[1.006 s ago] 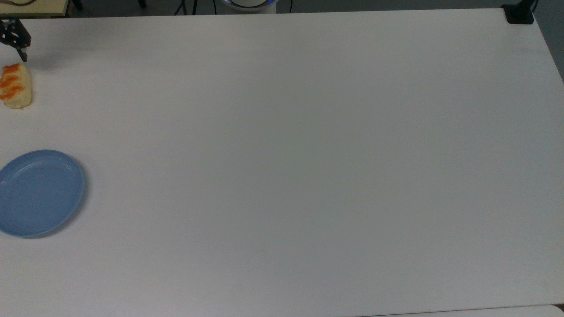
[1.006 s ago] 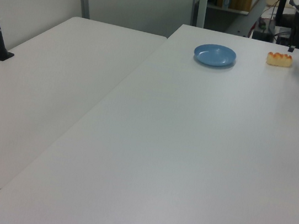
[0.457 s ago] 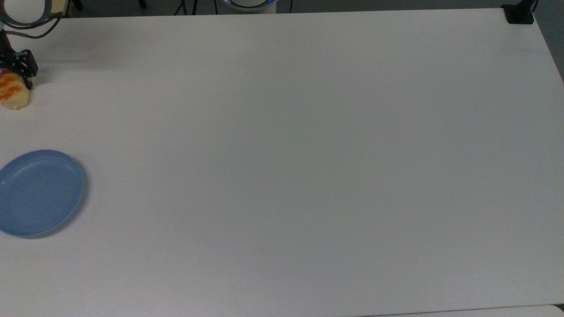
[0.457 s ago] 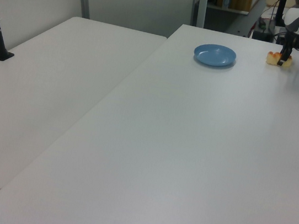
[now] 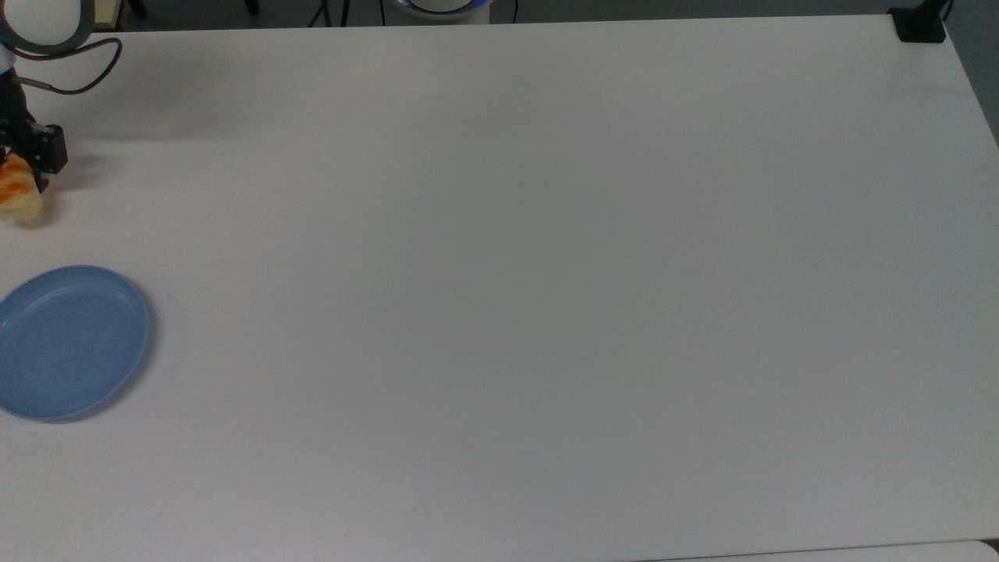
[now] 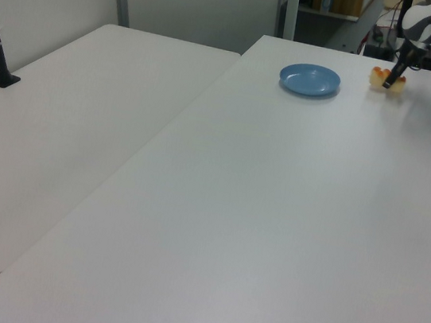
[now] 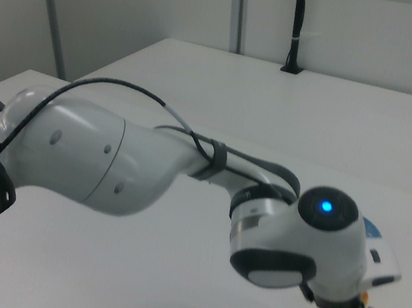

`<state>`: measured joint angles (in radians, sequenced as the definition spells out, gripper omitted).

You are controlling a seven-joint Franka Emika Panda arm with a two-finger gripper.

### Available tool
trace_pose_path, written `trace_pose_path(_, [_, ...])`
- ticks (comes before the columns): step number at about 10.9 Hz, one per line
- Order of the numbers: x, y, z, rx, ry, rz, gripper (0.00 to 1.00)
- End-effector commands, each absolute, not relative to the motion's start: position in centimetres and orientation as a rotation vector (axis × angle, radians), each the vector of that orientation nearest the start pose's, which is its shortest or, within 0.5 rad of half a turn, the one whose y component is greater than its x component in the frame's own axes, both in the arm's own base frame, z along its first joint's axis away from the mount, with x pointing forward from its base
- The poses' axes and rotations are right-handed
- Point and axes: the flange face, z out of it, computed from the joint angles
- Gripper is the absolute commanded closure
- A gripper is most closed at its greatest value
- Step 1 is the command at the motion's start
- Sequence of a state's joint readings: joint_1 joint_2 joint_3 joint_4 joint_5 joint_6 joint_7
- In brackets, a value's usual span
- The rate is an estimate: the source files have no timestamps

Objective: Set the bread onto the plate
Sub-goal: 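Lift the held bread roll and carry it over the blue plate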

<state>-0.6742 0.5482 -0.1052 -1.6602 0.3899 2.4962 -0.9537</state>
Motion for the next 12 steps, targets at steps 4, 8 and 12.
trace_pose_path(4, [61.5, -41.2, 38.6, -3.121, 0.352, -0.731, 0.58])
trace_pose_path(8, [67.3, -36.9, 35.6, -3.135, 0.222, -0.772, 0.58])
trace_pose_path(12, [68.9, -36.0, 33.0, -3.147, 0.224, -0.846, 0.53])
